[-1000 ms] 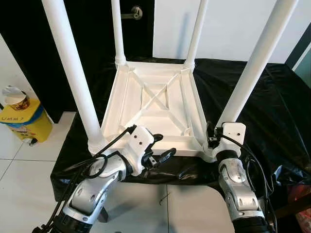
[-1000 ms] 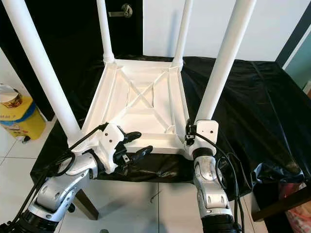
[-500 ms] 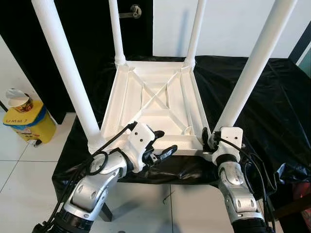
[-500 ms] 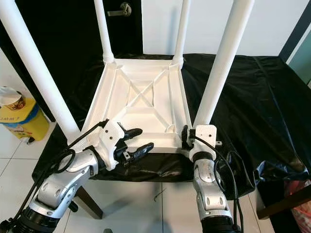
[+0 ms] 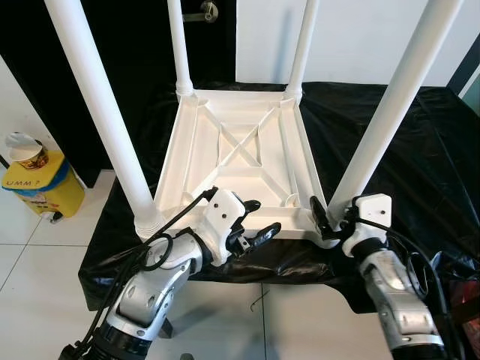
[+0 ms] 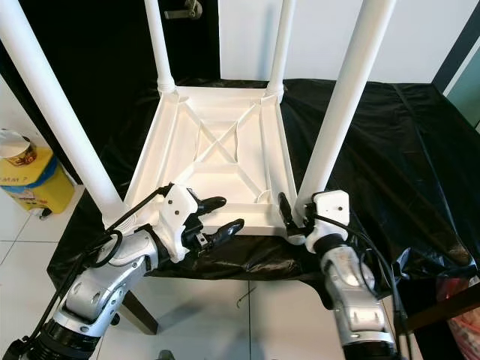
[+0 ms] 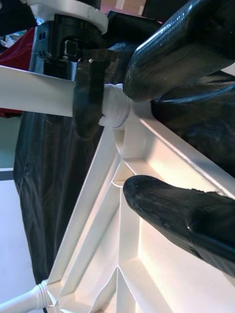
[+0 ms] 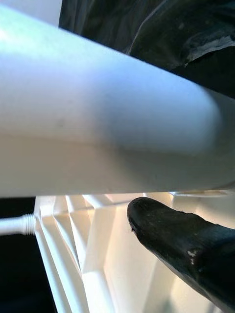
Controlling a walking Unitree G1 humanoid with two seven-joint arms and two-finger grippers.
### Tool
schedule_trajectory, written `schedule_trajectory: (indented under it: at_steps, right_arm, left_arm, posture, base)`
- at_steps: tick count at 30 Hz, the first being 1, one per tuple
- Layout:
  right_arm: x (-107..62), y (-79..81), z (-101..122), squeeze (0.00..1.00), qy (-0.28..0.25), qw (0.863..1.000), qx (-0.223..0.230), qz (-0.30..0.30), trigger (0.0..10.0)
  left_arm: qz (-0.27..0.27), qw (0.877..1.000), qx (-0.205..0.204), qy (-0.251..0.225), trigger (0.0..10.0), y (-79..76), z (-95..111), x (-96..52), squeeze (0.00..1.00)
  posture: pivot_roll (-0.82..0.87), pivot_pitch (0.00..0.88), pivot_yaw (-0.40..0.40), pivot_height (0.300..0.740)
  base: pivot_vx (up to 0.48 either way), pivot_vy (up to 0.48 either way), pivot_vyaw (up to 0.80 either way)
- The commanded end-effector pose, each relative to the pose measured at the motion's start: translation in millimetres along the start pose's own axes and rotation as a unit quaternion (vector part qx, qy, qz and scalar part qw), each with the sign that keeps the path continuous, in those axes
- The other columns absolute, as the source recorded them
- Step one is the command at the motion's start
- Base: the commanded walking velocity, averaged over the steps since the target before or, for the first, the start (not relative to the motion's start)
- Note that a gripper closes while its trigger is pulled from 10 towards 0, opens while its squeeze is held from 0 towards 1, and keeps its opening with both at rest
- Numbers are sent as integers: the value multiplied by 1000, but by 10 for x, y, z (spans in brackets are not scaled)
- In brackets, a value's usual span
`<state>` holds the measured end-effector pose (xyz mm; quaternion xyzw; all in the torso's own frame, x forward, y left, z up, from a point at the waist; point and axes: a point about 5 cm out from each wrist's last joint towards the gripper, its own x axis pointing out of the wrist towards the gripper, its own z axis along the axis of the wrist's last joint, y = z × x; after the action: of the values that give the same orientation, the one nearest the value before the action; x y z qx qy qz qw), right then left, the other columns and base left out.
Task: Building children table
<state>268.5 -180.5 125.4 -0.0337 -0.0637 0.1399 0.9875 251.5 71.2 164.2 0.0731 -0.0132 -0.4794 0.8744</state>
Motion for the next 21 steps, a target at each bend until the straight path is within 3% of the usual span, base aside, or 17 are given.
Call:
schedule_trajectory:
  at_steps: [1, 9, 18, 19, 21]
  right_arm:
    - [-12, -55, -2, 0, 1, 1000, -3, 17, 10000]
    - [47, -216, 74, 0, 7, 996, -27, 88, 10000]
    - [97, -148, 20, 0, 34, 987, -37, 155, 10000]
    - [109, -128, 3, 0, 38, 984, -38, 170, 3137]
    - [109, -128, 3, 0, 38, 984, -38, 170, 3137]
  left_arm:
    - [20, 1000, 12, -14, 10000, 10, 65, -1, 0]
    - [40, 998, 39, -30, 10000, 4, 133, 18, 0]
    - [25, 999, 40, -27, 10000, -26, 125, 38, 0]
    - [10, 999, 38, -26, 10000, -46, 128, 38, 0]
    - [10, 999, 38, -26, 10000, -46, 128, 38, 0]
  posture:
    - [7, 67, -43, 740]
    - [-8, 85, -47, 740]
    - [-16, 92, -39, 740]
    - [-16, 92, -38, 740]
    - [-16, 92, -38, 740]
  base:
    - [0, 0, 0]
    - [0, 0, 0]
    - [0, 0, 0]
    - [0, 0, 0]
    - [0, 0, 0]
